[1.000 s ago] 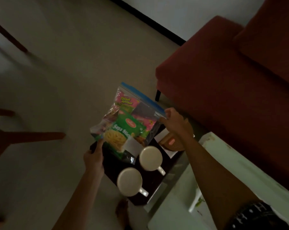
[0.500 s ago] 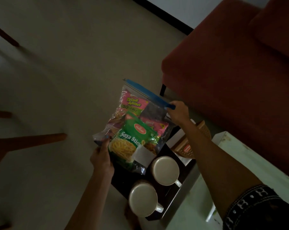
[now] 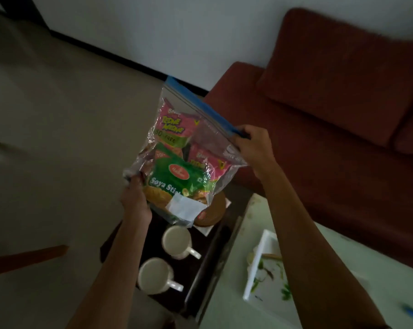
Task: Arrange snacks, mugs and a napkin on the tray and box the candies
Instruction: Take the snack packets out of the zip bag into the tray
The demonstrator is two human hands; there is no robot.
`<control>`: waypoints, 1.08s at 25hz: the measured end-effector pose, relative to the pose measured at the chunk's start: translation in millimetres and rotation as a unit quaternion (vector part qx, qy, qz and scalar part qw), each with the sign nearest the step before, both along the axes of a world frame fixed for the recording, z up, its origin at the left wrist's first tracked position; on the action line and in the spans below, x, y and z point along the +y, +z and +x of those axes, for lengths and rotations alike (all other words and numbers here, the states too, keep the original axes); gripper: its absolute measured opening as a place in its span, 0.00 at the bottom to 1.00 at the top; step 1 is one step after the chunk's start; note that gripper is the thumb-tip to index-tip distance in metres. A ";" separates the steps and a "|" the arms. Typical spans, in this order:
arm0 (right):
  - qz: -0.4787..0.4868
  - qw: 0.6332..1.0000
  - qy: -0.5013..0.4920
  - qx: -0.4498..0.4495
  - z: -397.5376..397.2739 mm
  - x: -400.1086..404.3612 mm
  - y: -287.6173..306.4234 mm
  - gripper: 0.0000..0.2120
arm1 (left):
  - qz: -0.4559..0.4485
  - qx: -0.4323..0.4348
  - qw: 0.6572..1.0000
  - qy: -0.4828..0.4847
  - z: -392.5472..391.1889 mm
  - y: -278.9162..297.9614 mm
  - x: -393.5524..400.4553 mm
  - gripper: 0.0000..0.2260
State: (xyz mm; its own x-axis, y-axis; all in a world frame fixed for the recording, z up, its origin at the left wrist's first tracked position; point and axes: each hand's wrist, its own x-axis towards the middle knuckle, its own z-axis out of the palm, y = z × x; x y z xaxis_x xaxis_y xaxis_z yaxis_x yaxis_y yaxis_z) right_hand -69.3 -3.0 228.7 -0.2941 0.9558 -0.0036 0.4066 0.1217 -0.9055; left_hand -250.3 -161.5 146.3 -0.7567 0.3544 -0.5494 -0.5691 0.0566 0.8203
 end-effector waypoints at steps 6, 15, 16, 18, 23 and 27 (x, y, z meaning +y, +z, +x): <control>0.089 0.996 -0.005 -0.019 139.3 -45.9 67.1 0.06 | -0.126 0.324 0.933 -0.091 162.3 105.6 18.1 0.10; 0.123 0.969 -0.075 -0.199 292.5 -130.8 27.1 0.11 | -0.161 0.249 0.854 -0.428 362.6 128.8 85.0 0.13; 0.019 0.990 -0.098 -0.096 308.5 -129.9 23.5 0.13 | -0.160 0.236 0.854 -0.435 372.5 118.7 82.4 0.14; -0.188 0.957 -0.177 0.132 335.0 -127.0 16.7 0.19 | -0.182 0.243 0.847 -0.438 392.6 102.4 71.8 0.14; -0.305 0.919 -0.204 0.145 365.4 -130.7 -11.3 0.21 | -0.208 0.285 0.811 -0.467 434.2 73.9 32.1 0.18; -0.345 0.901 -0.209 0.161 360.5 -140.6 -25.7 0.16 | -0.180 0.341 0.790 -0.476 441.4 62.9 9.3 0.11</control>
State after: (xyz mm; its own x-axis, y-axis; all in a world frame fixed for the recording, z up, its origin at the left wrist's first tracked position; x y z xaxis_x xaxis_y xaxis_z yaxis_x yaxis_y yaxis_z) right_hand 291.2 -143.6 203.0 -0.0014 0.7859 -0.6184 -0.0108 -0.6184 -0.7858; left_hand 191.1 -152.3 209.2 -0.4041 0.8555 -0.3237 0.4403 0.4922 0.7509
